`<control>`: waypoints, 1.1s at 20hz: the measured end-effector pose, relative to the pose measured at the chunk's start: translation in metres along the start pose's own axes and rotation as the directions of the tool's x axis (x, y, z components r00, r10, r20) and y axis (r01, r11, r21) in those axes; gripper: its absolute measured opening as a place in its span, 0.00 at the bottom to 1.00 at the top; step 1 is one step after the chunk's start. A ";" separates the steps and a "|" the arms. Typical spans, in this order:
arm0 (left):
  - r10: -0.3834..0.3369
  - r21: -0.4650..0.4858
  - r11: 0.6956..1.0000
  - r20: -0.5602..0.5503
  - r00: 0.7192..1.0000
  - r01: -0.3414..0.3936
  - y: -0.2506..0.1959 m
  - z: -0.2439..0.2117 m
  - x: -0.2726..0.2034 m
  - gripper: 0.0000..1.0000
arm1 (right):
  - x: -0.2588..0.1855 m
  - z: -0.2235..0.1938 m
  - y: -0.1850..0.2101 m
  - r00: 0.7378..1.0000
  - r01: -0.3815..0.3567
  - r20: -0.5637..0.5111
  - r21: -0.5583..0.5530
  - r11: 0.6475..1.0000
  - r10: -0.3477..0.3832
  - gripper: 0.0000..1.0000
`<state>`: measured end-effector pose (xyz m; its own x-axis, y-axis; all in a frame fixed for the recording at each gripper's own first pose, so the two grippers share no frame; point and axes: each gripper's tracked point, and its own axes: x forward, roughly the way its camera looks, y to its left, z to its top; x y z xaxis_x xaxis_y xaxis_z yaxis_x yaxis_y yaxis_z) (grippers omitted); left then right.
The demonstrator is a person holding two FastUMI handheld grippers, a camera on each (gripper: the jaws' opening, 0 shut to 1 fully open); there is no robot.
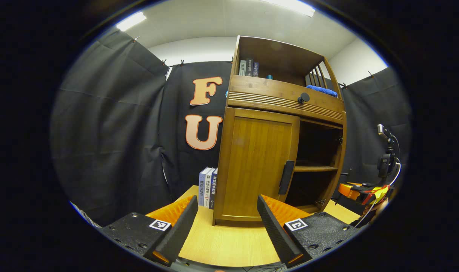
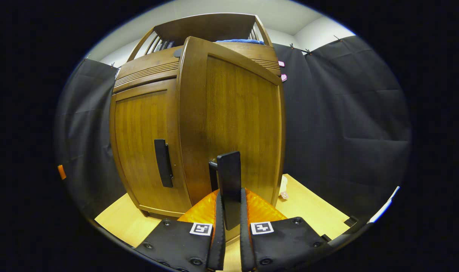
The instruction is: Open the right door of the double-door shoe cabinet with the right hand, and open the left door with the left hand.
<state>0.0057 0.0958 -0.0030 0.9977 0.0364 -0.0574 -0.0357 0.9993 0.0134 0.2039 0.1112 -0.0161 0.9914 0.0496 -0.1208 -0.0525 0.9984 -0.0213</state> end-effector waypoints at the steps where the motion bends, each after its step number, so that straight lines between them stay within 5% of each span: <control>1: -0.001 0.002 1.000 0.000 1.000 0.001 -0.001 0.000 0.001 0.92 | -0.001 0.001 -0.002 1.000 0.007 0.002 -0.001 1.000 -0.007 0.28; 7: -0.003 0.015 1.000 0.009 1.000 0.003 -0.004 0.003 0.004 0.96 | -0.008 0.004 -0.018 0.998 0.068 0.016 -0.008 0.998 -0.067 0.10; 12: -0.019 0.017 1.000 0.004 1.000 0.019 -0.016 0.001 0.010 0.92 | -0.015 0.003 -0.030 0.997 0.082 0.005 0.009 0.997 -0.082 0.17; 14: -0.024 0.016 1.000 0.006 1.000 0.024 -0.023 0.001 0.015 0.92 | -0.018 0.003 -0.038 0.995 0.095 0.006 0.003 0.995 -0.095 0.05; 22: -0.051 0.052 0.997 0.014 0.999 0.050 -0.062 -0.003 0.030 0.92 | -0.024 0.005 -0.062 0.999 0.047 0.001 -0.004 0.999 -0.047 0.09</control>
<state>0.0374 0.0345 -0.0083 0.9989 -0.0144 -0.0439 0.0171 0.9979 0.0628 0.1844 0.0486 -0.0068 0.9929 0.0022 -0.1189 -0.0058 0.9995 -0.0307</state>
